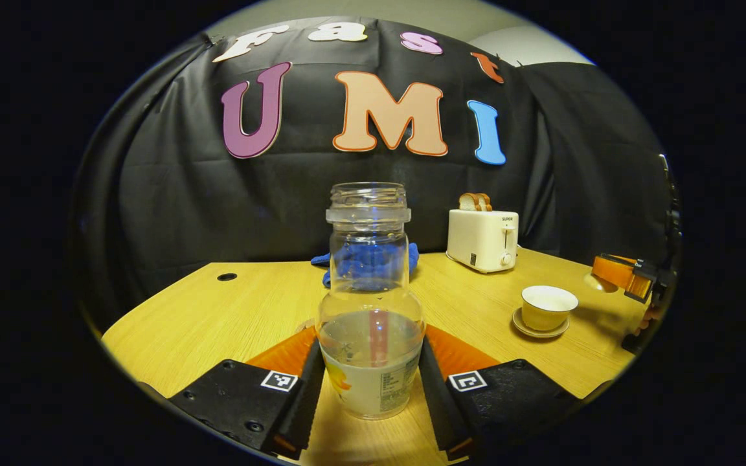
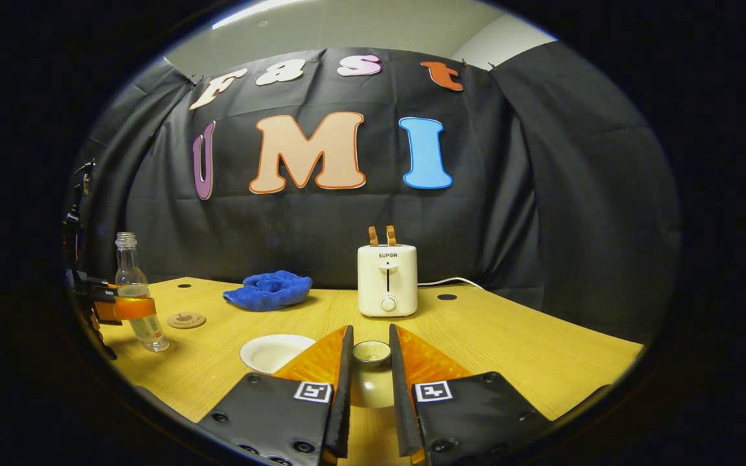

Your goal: Open the teacup lid with one hand, grasp the water bottle and pour water into the teacup with the other hand; after pouring, place the water bottle on the coaster and then close the teacup lid.

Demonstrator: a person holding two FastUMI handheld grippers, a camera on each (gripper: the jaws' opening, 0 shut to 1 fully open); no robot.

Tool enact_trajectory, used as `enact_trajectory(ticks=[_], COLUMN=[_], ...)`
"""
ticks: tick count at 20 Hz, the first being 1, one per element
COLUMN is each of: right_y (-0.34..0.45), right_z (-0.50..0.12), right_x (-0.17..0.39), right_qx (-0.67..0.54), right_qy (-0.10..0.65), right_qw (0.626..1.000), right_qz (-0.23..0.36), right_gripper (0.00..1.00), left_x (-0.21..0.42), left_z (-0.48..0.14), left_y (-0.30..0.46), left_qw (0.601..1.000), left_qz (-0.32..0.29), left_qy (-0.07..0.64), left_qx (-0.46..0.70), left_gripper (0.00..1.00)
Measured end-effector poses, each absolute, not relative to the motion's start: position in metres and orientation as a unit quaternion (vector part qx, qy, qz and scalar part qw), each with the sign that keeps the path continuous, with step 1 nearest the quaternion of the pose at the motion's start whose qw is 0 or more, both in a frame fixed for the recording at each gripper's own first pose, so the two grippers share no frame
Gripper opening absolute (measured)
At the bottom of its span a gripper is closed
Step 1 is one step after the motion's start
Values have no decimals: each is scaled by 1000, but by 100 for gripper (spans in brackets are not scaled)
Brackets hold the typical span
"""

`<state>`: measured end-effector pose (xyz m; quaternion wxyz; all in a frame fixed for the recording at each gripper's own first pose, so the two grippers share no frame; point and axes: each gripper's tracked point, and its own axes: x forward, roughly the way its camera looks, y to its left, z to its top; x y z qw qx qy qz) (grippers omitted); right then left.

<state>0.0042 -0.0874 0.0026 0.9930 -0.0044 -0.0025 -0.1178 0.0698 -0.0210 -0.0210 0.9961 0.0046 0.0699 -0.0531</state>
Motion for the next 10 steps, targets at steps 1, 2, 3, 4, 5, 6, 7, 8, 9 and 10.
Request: enact_trajectory(ticks=[1, 2, 3, 4, 5, 6, 7, 8, 9, 10], right_y=[-90, -94, -97, -99, -99, -100, -103, -104, -105, -105], right_z=[3, 4, 3, 4, 3, 4, 3, 4, 3, 3], right_x=[3, 2, 0, -1, -2, -3, -3, -3, -3, -3], right_qx=[-5, -5, -5, -5, -5, -5, -5, -5, -5, -5], right_qy=[-3, -3, -4, -4, -3, -3, -3, -3, -3, -3], right_qw=[993, 992, 991, 991, 991, 991, 991, 990, 990, 990], right_qz=[-121, -127, -132, -133, -133, -134, -136, -138, -138, -138], right_gripper=[33, 32, 32, 33, 33, 33, 33, 33, 33, 33], left_x=[70, 71, 73, 74, 78, 81, 83, 86, 88, 90], left_z=[-20, -20, -23, -22, -20, -16, -12, -6, 1, 7], left_y=[-20, -18, -17, -14, -10, -7, -4, -1, 2, 5], left_qw=[996, 996, 996, 995, 993, 992, 989, 985, 979, 973], left_qz=[-49, -43, -37, -30, -24, -18, -9, 1, 15, 26], left_qy=[70, 73, 78, 84, 89, 91, 92, 89, 86, 81], left_qx=[9, 18, 31, 49, 68, 91, 117, 147, 184, 215], left_gripper=[68, 67, 67, 67, 67, 67, 67, 67, 67, 67])
